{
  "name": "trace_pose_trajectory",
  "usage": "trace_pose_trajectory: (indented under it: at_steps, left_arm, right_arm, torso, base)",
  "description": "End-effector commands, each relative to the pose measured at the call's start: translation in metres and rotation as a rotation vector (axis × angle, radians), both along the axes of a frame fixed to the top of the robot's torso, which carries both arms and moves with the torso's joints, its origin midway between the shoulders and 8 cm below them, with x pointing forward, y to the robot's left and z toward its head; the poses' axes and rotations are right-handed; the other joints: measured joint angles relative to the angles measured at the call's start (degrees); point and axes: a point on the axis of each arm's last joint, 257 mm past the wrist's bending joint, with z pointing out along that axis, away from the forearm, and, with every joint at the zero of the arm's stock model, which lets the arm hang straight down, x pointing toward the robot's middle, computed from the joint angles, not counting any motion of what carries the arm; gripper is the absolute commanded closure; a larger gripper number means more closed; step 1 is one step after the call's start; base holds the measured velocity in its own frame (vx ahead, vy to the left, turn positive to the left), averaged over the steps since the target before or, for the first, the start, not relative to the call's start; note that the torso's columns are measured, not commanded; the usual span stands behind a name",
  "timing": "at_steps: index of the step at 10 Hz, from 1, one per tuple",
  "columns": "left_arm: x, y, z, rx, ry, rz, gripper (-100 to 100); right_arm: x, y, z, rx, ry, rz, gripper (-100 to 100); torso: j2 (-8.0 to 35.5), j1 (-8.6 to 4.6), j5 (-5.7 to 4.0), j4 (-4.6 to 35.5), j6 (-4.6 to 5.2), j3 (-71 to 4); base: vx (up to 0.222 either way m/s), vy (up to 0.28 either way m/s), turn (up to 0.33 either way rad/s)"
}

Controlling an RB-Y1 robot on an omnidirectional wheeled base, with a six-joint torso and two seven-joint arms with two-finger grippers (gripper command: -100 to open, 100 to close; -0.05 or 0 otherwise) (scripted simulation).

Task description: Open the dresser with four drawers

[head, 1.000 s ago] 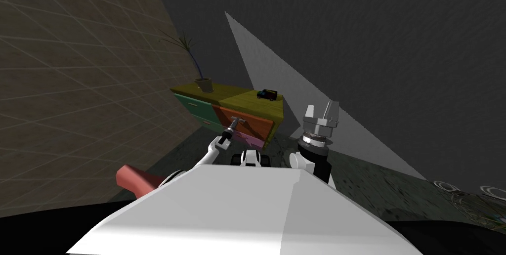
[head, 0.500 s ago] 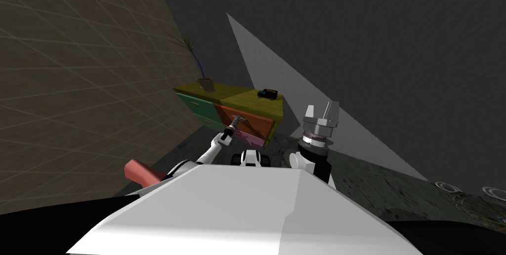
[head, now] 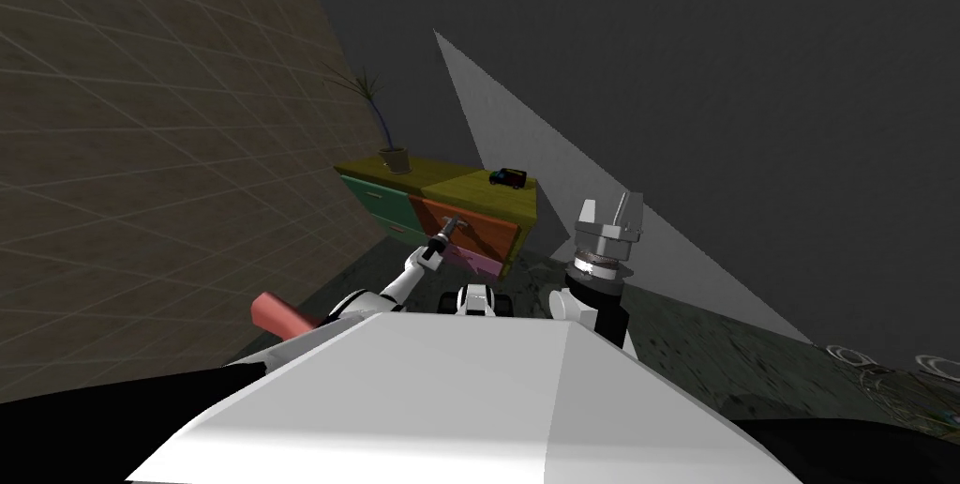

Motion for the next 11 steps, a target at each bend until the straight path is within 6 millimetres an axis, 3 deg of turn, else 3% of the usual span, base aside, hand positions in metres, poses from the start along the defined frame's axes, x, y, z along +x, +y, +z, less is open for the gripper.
trace_pose_trajectory:
  at_steps: [1, 2, 3, 6, 8, 9, 10, 11]
  left_arm:
    - [0.017, -0.009, 0.015, -0.005, -0.022, -0.012, -100]
    - [0.015, -0.003, 0.000, 0.005, 0.011, -0.002, -100]
    - [0.015, -0.003, 0.000, 0.005, 0.011, -0.002, -100]
    - [0.034, -0.017, 0.028, -0.005, -0.034, -0.021, -100]
    - [0.029, -0.009, 0.006, 0.007, 0.011, -0.008, -100]
    - [0.031, -0.011, 0.010, 0.004, 0.001, -0.011, -100]
    - [0.020, -0.002, -0.003, 0.017, 0.025, 0.000, 100]
    - [0.014, 0.000, -0.009, 0.012, 0.031, 0.003, 100]
  right_arm:
    - [0.000, 0.000, 0.000, 0.000, 0.000, 0.000, 0]
    - [0.000, 0.000, 0.000, 0.000, 0.000, 0.000, 0]
    - [0.000, 0.000, 0.000, 0.000, 0.000, 0.000, 0]
    - [0.000, 0.000, 0.000, 0.000, 0.000, 0.000, 0]
    - [0.000, 0.000, 0.000, 0.000, 0.000, 0.000, 0]
    - [0.000, 0.000, 0.000, 0.000, 0.000, 0.000, 0]
    - [0.000, 0.000, 0.000, 0.000, 0.000, 0.000, 0]
    - [0.000, 0.000, 0.000, 0.000, 0.000, 0.000, 0]
  torso:
    - [0.11, 0.00, -0.01, 0.05, 0.01, 0.06]
    - [0.12, -0.01, -0.02, 0.18, 0.08, 0.10]
    - [0.10, -0.03, -0.02, 0.11, 0.04, 0.08]
    - [0.22, -0.02, -0.01, 0.10, 0.03, 0.14]
    - [0.01, -0.04, -0.01, 0.08, 0.08, 0.03]
    - [-0.06, -0.02, 0.00, -0.01, 0.04, -0.03]
    - [-0.04, 0.00, 0.01, -0.02, 0.04, -0.02]
    - [-0.11, -0.01, 0.00, -0.04, 0.03, -0.06]
  base:
    - [-0.057, 0.004, 0.034]
    - [-0.032, 0.002, -0.018]
    - [0.000, 0.000, 0.000]
    - [-0.044, -0.001, 0.027]
    - [0.004, 0.001, -0.005]
    - [0.000, 0.000, 0.000]
    - [0.044, -0.006, -0.042]
    - [0.066, -0.004, -0.018]
